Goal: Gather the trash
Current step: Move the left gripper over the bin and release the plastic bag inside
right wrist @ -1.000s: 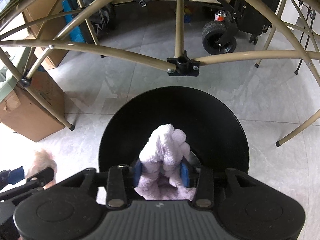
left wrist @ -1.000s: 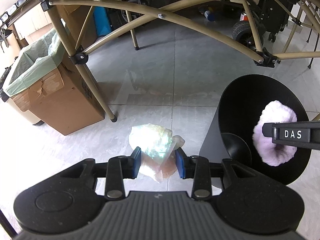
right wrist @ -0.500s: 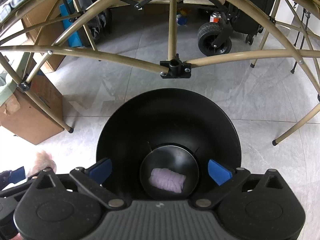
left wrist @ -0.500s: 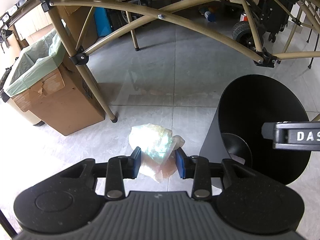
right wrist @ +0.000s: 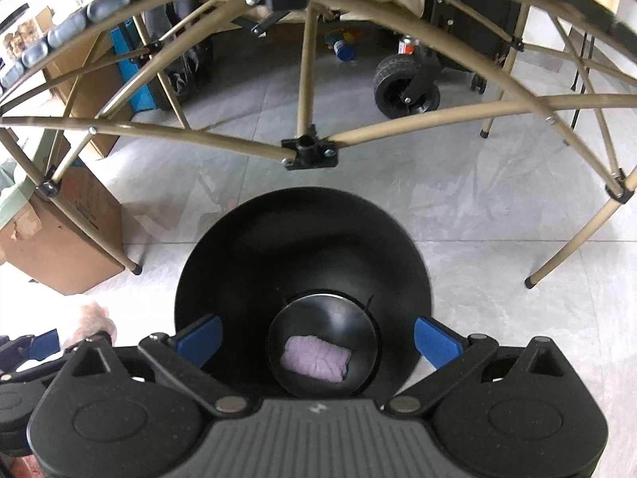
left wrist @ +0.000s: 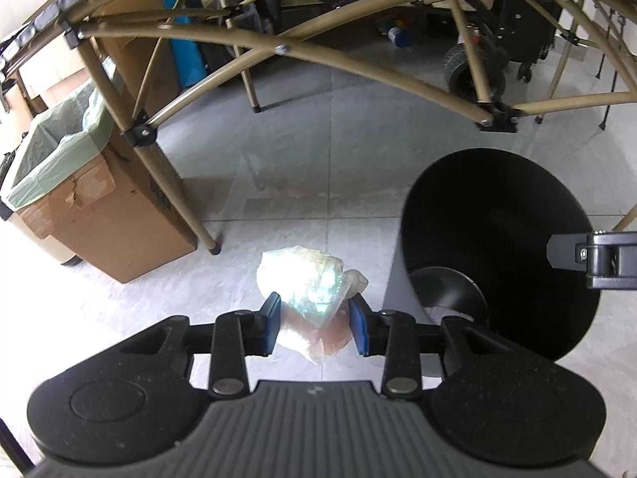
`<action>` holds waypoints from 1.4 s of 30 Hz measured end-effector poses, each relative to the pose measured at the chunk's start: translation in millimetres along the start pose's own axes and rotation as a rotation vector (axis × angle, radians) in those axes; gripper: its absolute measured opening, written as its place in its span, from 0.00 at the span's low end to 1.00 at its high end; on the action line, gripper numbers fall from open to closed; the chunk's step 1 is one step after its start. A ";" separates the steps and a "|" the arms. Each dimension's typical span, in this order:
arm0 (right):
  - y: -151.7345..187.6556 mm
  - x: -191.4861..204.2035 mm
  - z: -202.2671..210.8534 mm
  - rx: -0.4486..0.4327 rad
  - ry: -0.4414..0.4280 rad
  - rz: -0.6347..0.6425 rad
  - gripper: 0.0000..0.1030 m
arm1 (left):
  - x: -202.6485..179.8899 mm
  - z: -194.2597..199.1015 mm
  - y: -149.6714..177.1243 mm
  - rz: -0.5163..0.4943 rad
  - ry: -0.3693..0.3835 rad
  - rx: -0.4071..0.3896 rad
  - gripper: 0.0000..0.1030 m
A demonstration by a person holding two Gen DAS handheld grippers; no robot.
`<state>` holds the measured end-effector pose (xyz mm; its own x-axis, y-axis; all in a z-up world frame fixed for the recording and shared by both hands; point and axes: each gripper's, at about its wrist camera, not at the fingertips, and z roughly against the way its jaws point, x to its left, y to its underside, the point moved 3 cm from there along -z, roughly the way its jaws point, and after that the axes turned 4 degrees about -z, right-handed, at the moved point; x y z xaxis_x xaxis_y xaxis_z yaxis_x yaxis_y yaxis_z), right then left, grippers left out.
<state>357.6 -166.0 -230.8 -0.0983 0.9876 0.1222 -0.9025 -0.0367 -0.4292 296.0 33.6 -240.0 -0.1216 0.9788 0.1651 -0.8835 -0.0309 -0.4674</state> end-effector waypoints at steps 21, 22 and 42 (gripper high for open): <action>-5.0 -108.7 31.8 -0.082 0.080 -0.215 1.00 | -107.2 12.9 -41.9 -0.139 0.129 -0.069 0.35; -4.8 -112.5 31.6 -0.084 0.083 -0.224 1.00 | -111.7 13.1 -42.8 -0.142 0.134 -0.069 0.35; -3.0 -143.3 42.3 -0.120 0.117 -0.282 1.00 | -135.7 10.3 -46.6 -0.168 0.152 -0.082 1.00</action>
<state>356.7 -313.9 -209.1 0.2040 0.9674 0.1503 -0.8307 0.2523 -0.4963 349.1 -99.9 -231.7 0.0993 0.9882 0.1164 -0.8451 0.1455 -0.5145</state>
